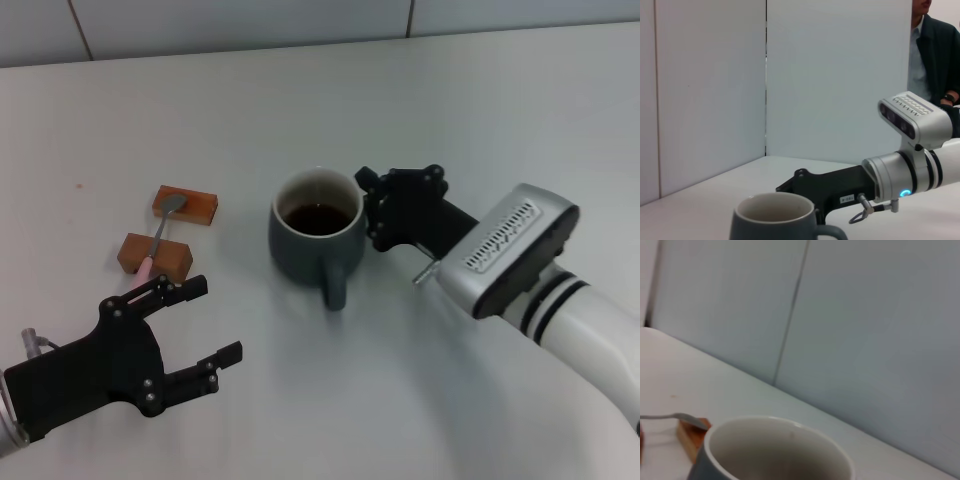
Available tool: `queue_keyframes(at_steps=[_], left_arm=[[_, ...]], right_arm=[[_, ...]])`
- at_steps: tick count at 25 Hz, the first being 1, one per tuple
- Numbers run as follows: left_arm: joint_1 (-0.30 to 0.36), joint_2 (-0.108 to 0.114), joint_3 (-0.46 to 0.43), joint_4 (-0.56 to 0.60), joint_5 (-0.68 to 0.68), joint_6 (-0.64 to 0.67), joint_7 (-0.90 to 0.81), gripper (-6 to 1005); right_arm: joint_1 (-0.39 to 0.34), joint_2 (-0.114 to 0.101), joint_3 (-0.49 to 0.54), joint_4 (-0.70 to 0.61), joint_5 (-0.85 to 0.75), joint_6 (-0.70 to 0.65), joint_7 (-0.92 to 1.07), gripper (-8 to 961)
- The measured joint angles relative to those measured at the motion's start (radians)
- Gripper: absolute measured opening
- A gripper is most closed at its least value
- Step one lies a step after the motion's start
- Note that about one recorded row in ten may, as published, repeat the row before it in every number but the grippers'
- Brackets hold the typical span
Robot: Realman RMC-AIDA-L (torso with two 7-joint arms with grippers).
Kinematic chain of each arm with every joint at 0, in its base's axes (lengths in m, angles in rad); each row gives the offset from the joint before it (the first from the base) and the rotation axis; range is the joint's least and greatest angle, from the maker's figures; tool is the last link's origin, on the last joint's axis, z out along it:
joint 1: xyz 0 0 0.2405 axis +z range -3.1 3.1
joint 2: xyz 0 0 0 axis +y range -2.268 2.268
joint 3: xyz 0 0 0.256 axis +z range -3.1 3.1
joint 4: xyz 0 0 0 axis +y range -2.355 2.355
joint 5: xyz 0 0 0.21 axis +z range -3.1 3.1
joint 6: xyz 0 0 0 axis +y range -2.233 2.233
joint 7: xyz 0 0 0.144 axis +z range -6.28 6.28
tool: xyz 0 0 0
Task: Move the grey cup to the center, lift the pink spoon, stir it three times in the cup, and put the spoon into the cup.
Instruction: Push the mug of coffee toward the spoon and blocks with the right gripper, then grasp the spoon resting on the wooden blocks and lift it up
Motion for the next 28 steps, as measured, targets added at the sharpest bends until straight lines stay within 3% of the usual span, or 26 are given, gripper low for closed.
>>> queue_keyframes(at_steps=[5,9,11,15,20,24,28], left_arm=[[0.002,0.000,0.000,0.000,0.000,0.000,0.000,800],[0.004,-0.001,0.000,-0.002,0.000,0.000,0.002,800],[0.005,-0.002,0.000,-0.002,0.000,0.000,0.004,800],[0.005,-0.003,0.000,-0.002,0.000,0.000,0.007,800],[0.005,-0.005,0.000,-0.002,0.000,0.000,0.008,800],[0.004,-0.006,0.000,-0.001,0.000,0.000,0.010,800],[0.004,-0.006,0.001,-0.001,0.000,0.000,0.010,800]], right_arm=[[0.024,0.001,0.005,0.026,0.003,0.025,0.001,-3],[-0.011,0.001,0.024,0.026,0.004,-0.018,0.017,-3],[-0.057,-0.003,0.050,0.017,0.004,-0.100,0.045,-3],[-0.171,-0.008,0.070,-0.046,-0.002,-0.434,0.206,-3],[-0.259,-0.009,0.000,-0.251,-0.097,-0.836,0.509,6],[-0.282,-0.011,-0.074,-0.393,-0.231,-0.946,0.586,17],[-0.284,-0.011,-0.142,-0.484,-0.342,-0.899,0.671,28]])
